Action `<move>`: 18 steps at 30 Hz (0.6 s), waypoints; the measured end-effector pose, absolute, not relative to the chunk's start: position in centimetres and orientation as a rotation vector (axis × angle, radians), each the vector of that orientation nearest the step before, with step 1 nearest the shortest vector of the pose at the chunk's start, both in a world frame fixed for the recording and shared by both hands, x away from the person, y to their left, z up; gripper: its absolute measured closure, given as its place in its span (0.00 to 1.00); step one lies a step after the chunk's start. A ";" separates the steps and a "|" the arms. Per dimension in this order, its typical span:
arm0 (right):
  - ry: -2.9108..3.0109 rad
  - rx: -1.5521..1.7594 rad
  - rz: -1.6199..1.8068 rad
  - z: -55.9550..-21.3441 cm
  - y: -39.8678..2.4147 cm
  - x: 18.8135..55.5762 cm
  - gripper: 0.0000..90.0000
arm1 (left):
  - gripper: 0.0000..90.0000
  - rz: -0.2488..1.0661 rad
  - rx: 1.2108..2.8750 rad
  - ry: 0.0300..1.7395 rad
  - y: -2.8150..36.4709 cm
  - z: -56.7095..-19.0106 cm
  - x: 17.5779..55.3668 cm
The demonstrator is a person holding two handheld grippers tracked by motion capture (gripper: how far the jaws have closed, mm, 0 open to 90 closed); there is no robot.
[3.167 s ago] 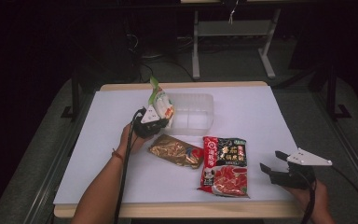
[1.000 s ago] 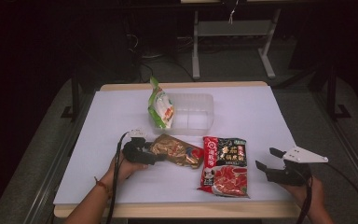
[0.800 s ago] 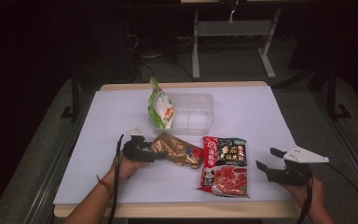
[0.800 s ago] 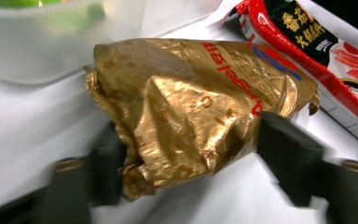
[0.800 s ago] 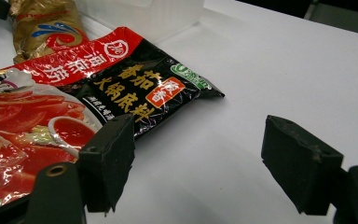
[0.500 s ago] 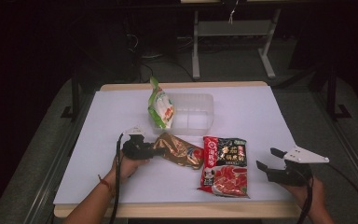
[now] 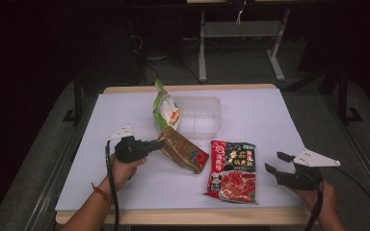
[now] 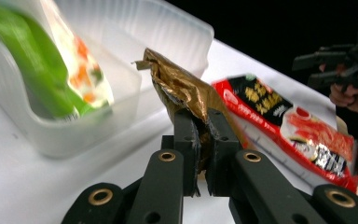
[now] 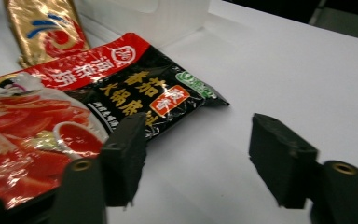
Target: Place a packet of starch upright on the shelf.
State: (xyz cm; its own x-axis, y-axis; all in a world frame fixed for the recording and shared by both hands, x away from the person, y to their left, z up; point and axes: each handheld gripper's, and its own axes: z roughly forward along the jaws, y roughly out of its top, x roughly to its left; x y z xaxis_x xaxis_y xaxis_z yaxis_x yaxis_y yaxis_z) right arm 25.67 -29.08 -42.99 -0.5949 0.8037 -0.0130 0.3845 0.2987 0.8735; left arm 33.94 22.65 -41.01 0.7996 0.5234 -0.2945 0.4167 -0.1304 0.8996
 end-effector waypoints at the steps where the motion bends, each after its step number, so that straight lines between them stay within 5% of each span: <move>1: 2.119 1.054 1.242 -43.0 -29.1 25.7 0.38 | 0.94 0.118 1.745 0.729 22.7 -40.8 33.8; 18: 2.125 1.072 1.228 -43.2 -29.3 26.1 0.39 | 0.97 0.138 1.637 0.652 22.7 -39.2 32.2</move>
